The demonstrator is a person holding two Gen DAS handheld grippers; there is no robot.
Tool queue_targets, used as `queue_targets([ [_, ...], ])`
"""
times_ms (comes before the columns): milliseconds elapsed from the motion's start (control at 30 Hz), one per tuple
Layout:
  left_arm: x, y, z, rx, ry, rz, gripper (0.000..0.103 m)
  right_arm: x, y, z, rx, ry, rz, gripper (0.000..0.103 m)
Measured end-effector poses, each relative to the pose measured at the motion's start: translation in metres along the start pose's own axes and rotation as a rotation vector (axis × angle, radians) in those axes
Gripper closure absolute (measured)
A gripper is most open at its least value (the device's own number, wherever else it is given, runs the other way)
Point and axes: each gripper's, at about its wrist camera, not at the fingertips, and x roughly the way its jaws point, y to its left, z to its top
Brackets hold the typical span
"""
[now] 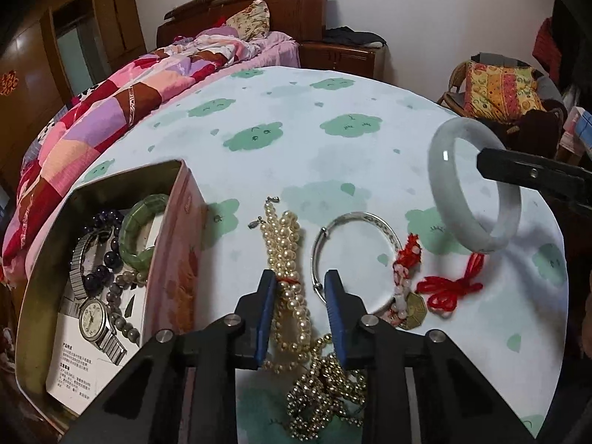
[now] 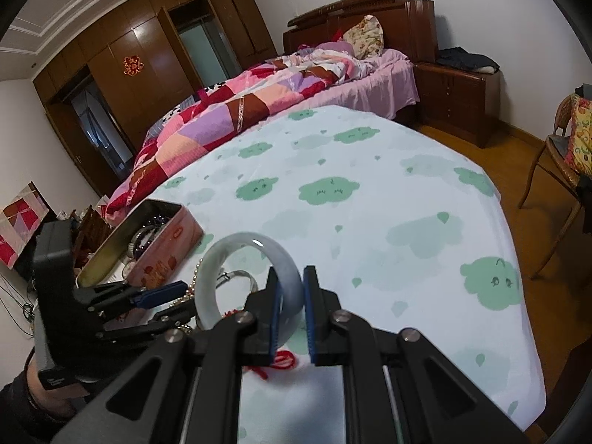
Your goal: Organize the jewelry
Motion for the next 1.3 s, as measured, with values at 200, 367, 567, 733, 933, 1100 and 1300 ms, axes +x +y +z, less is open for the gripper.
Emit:
queue_targets([
  [200,-0.004,0.004,-0.001,0.002,-0.018,0.006,0.102,0.005,0.004,-0.002,-0.006,0.009,0.006,0.089],
  [367,-0.019,0.009,0.001,-0.005,-0.057,0.004,0.103,0.006,0.005,-0.003,-0.01,0.014,0.009,0.089],
  [567,-0.02,0.014,0.008,-0.031,-0.09,0.032,0.103,0.009,0.007,-0.004,-0.014,0.022,0.01,0.089],
  [733,-0.01,0.011,0.012,-0.032,-0.064,0.001,0.103,0.011,0.006,-0.006,-0.014,0.027,0.007,0.089],
  [933,-0.004,0.005,0.013,-0.023,-0.049,-0.008,0.103,0.012,0.002,-0.006,-0.005,0.027,-0.003,0.089],
  [1100,-0.008,0.002,0.014,-0.006,-0.06,-0.016,0.102,0.012,0.002,-0.006,-0.007,0.03,-0.002,0.089],
  [1300,0.001,0.0,0.017,0.007,-0.037,-0.011,0.102,0.014,0.003,-0.008,-0.012,0.038,0.002,0.089],
])
